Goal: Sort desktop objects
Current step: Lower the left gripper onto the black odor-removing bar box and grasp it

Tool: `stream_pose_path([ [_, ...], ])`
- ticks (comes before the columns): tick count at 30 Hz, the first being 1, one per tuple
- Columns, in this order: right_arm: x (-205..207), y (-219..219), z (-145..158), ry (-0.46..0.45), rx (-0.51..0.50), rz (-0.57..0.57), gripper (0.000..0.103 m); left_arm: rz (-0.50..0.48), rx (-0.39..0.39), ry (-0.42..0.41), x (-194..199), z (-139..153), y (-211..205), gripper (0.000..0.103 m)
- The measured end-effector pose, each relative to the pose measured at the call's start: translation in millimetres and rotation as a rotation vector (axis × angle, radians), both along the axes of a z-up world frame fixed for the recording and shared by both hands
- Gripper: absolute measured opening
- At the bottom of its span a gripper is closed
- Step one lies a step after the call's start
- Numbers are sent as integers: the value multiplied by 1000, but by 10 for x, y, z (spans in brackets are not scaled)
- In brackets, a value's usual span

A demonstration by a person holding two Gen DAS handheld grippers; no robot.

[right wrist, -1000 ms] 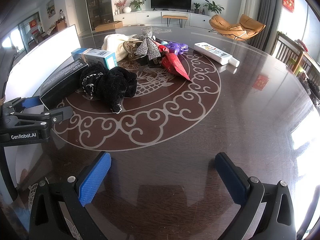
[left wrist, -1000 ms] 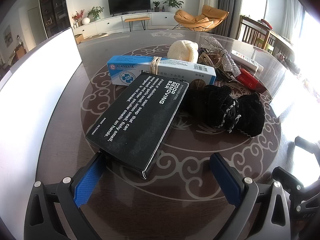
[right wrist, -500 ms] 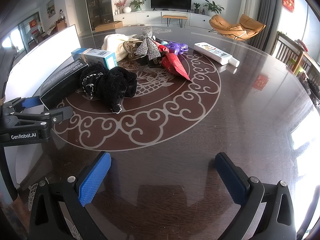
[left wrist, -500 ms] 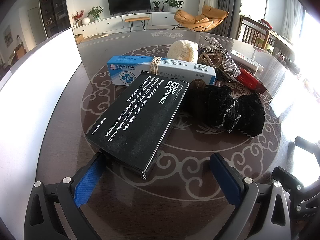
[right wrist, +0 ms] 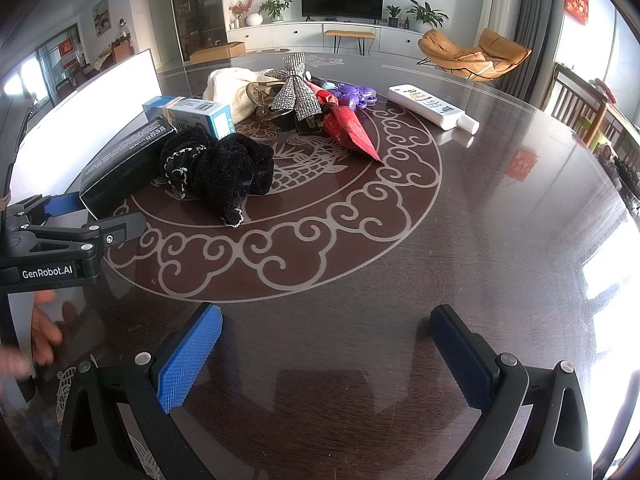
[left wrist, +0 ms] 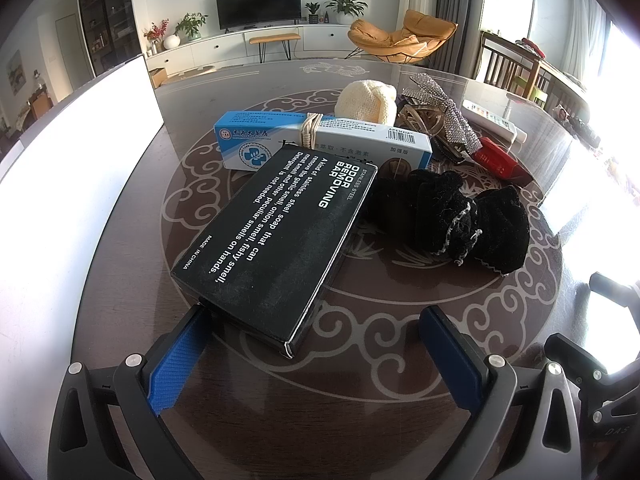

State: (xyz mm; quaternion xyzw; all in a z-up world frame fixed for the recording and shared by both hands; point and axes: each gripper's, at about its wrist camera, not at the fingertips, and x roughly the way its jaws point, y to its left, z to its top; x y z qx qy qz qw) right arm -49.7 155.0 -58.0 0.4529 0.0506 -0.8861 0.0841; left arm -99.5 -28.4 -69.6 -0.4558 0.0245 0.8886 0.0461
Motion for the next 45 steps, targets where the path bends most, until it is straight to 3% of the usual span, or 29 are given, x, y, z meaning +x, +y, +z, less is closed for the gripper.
stream_pose_path([
  [2,0,0,0,0,0,0,103,-28,-5,-26,-70,1,9,103],
  [4,0,0,0,0,0,0,103,-96,-18,-104,-168,42,-28,103],
  [7,1,-1,0,0,0,0,103,-83,-39,-174,-417,81,-94,103],
  [13,1,0,0,0,0,0,103,-85,-23,-155,-719,100,-101,101],
  [14,1,0,-1,0,0,0,103,-99,-30,-133,-701,111,-84,96],
  [16,2,0,0,0,0,0,103,-140,-20,-71,-576,156,-61,72],
  [18,2,0,-1,0,0,0,103,-154,-14,-40,-437,164,-69,57],
  [19,2,0,0,0,0,0,103,-155,3,-35,-329,177,-89,55],
  [22,2,0,-1,0,0,0,103,-183,30,-41,-14,210,-110,56],
  [26,2,0,-1,0,0,0,103,-227,6,-58,209,240,-81,57],
  [27,2,0,-1,0,0,0,103,-219,-11,-50,190,267,-98,59],
  [30,2,0,-1,0,0,0,103,-201,-39,-26,4,350,-144,77],
  [34,2,0,-1,0,0,0,103,-243,-16,-45,-314,429,-80,77],
  [39,2,0,-1,0,0,0,103,-291,-129,-51,-619,333,155,94],
  [43,3,0,-1,0,0,0,103,-326,-147,-5,-570,318,259,91],
  [45,3,0,-1,0,0,0,103,-336,-116,5,-520,319,230,82],
])
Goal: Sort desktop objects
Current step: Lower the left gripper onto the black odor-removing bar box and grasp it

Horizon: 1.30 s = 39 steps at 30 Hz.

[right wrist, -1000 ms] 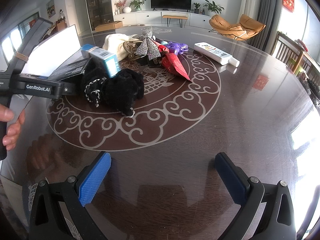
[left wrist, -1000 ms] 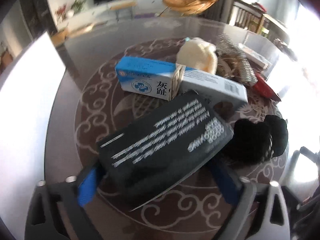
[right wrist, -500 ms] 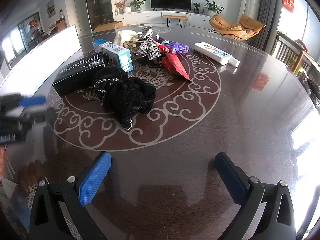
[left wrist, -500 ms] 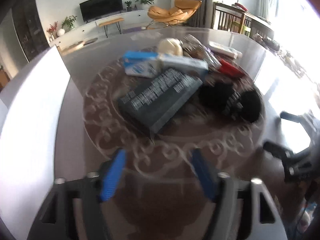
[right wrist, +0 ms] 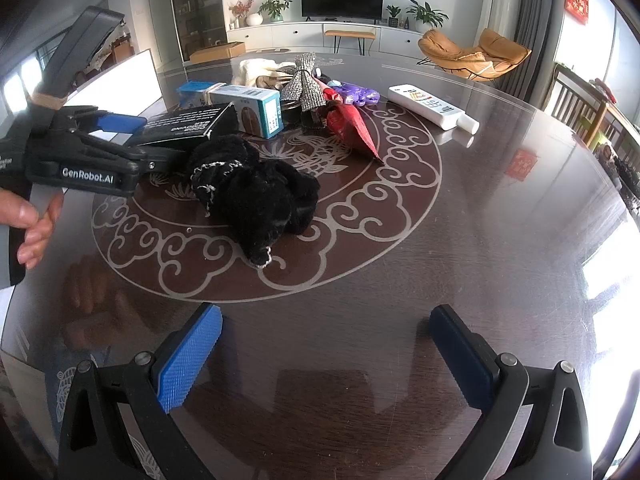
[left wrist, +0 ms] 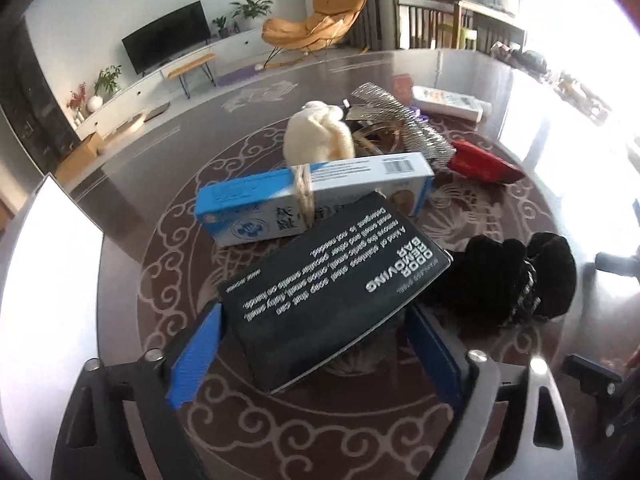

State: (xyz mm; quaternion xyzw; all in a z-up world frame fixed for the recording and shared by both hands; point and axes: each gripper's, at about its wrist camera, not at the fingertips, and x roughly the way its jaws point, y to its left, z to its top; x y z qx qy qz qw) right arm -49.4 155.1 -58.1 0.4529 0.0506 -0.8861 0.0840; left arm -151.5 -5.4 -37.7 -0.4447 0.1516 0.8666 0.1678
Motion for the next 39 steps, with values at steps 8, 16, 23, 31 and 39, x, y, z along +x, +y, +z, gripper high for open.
stream_pose_path([
  [8,0,0,0,0,0,0,103,-101,77,-51,540,73,-69,79],
  [16,0,0,0,0,0,-1,103,-144,-11,-41,142,286,102,81],
  [23,1,0,1,0,0,-1,103,-229,-147,-24,-81,142,443,84],
  [31,0,0,0,0,0,-1,103,-158,-123,19,24,103,435,66],
  [39,0,0,-1,0,0,-1,103,200,73,-9,706,73,-224,59],
])
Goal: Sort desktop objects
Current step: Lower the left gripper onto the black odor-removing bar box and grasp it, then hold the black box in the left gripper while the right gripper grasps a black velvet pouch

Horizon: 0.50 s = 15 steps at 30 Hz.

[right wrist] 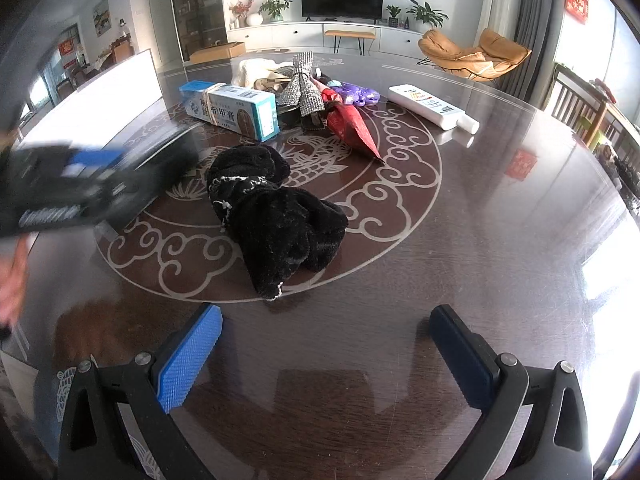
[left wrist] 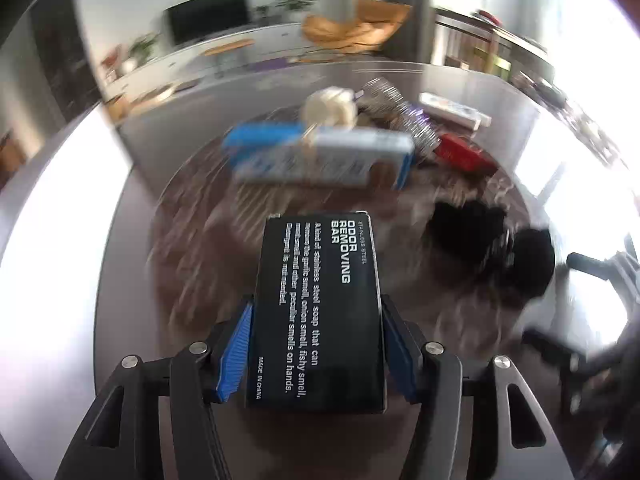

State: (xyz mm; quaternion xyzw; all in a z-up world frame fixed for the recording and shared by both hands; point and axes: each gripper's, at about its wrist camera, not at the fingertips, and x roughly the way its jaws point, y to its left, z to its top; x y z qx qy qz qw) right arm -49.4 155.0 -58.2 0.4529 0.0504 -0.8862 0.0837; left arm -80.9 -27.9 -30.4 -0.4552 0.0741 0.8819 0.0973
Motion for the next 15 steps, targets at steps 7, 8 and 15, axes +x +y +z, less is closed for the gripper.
stream_pose_path([
  [7,0,0,0,0,0,0,103,94,33,36,495,-75,-192,61],
  [8,0,0,0,0,0,-1,103,99,33,27,489,-96,-207,64],
  [15,1,0,0,0,-1,-1,103,144,45,8,400,-226,-303,91],
])
